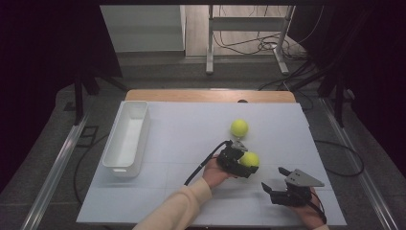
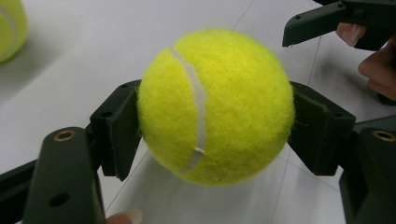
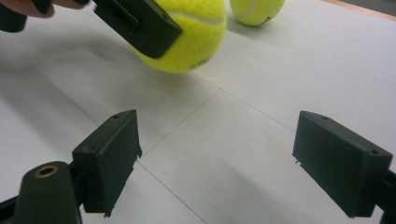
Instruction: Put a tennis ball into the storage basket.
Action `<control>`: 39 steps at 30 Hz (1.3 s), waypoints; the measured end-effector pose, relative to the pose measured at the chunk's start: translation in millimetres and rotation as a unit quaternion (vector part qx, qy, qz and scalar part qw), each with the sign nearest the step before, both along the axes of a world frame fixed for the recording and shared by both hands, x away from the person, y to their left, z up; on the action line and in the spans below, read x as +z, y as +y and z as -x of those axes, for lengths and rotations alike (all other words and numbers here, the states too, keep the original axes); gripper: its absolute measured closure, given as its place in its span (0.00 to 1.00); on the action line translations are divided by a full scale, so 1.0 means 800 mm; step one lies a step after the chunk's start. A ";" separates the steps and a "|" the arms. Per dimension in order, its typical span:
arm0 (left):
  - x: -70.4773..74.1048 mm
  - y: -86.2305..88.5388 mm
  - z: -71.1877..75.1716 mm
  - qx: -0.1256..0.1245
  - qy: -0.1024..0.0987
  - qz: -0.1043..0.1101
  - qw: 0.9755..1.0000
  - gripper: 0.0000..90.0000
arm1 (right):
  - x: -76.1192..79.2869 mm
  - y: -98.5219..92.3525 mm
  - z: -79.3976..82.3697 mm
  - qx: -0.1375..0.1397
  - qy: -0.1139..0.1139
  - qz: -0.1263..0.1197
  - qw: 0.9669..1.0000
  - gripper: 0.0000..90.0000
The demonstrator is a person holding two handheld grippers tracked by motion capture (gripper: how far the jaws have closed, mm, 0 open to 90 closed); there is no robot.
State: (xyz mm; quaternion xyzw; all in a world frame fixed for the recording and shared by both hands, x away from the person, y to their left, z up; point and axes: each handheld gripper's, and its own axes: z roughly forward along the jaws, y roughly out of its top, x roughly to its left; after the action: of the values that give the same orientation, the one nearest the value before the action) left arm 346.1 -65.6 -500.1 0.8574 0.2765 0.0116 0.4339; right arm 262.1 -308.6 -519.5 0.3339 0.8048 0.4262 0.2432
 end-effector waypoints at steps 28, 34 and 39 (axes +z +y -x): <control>0.016 0.065 0.022 0.017 -0.016 0.024 0.999 0.29 | 0.000 0.001 0.000 -0.011 -0.004 0.004 1.000 0.17; 0.016 0.079 0.024 0.022 -0.015 0.027 0.999 0.29 | 0.000 0.001 0.000 -0.013 -0.007 0.004 1.000 0.17; 0.018 0.092 0.026 0.031 -0.015 0.029 0.999 0.29 | 0.000 0.001 0.000 -0.014 -0.008 0.005 1.000 0.17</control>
State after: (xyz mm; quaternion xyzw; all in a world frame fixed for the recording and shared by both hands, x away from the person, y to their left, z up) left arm 325.5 8.0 -485.7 0.8349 0.2971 0.0296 0.4624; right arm 261.7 -307.9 -519.6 0.3408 0.8002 0.4213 0.2570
